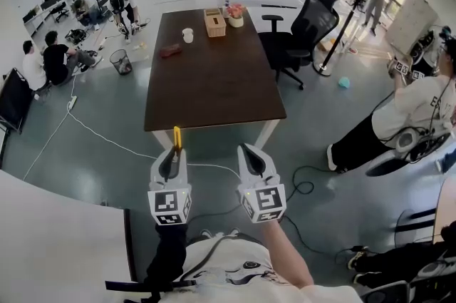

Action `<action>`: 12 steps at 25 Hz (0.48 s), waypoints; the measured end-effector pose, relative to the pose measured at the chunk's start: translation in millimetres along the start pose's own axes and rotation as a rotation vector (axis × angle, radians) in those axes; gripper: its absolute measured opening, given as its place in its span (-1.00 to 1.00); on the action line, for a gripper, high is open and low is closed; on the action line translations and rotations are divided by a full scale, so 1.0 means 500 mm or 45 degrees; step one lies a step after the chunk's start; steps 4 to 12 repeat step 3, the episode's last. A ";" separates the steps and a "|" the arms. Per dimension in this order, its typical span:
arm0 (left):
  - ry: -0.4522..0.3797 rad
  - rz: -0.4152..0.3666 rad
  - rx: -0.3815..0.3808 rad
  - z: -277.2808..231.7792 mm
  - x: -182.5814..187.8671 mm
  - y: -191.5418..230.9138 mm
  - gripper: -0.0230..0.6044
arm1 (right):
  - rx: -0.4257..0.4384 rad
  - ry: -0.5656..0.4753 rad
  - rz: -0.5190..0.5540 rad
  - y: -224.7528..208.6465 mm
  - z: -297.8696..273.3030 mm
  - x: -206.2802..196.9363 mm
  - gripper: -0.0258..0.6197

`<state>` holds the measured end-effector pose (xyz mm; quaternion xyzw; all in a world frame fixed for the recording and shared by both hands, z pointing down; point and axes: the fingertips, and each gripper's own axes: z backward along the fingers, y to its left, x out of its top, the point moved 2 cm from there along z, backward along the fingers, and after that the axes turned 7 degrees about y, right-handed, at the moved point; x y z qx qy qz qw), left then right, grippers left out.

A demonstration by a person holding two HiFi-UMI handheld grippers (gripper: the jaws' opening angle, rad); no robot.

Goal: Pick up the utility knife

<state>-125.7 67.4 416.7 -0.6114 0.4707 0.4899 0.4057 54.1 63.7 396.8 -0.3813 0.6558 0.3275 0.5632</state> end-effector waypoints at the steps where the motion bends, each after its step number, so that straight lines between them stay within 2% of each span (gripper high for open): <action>1: 0.003 0.000 -0.002 -0.001 -0.002 0.000 -0.73 | -0.004 0.002 0.001 0.000 0.000 -0.001 -0.92; 12: 0.009 0.000 -0.005 -0.001 -0.005 0.000 -0.73 | -0.010 0.005 0.002 0.000 -0.001 -0.003 -0.92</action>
